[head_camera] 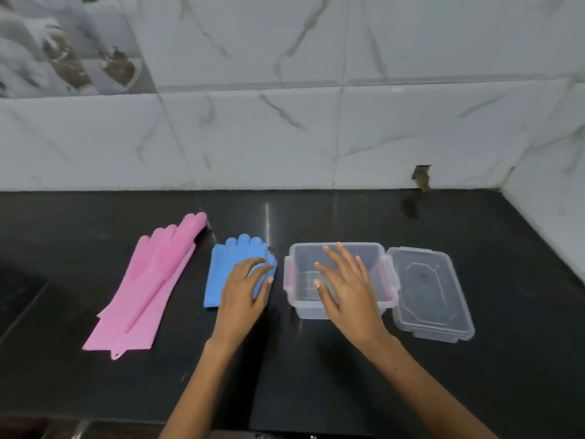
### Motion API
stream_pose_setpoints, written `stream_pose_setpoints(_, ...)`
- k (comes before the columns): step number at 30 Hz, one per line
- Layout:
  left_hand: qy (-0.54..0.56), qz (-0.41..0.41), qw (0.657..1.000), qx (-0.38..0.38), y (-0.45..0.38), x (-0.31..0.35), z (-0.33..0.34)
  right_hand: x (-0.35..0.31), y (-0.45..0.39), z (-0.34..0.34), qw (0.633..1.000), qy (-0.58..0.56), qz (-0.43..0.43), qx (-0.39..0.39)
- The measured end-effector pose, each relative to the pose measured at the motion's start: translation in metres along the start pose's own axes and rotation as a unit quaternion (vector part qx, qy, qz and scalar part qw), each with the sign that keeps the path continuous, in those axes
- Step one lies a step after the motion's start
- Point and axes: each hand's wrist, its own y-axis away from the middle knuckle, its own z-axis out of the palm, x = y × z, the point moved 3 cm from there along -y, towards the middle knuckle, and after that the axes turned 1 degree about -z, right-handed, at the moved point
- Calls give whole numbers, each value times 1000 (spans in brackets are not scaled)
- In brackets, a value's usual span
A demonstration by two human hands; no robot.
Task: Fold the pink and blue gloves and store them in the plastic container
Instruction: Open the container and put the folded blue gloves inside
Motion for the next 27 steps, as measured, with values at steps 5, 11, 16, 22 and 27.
stream_pose_setpoints(5,-103,-14,982,-158,18,-73,-21,-59,1,32,995,-13,-94,-22)
stream_pose_setpoints(11,-115,102,959,-238,5,-98,-6,-98,10,69,991,7,-125,-44)
stream_pose_setpoints(16,-122,171,932,-294,-10,-94,-1,-99,33,86,999,12,12,-36)
stream_pose_setpoints(22,11,48,956,-291,15,-39,18,-83,72,86,967,-12,253,-9)
stream_pose_setpoints(27,99,-1,963,-252,7,-42,12,-88,77,90,927,-80,362,49)
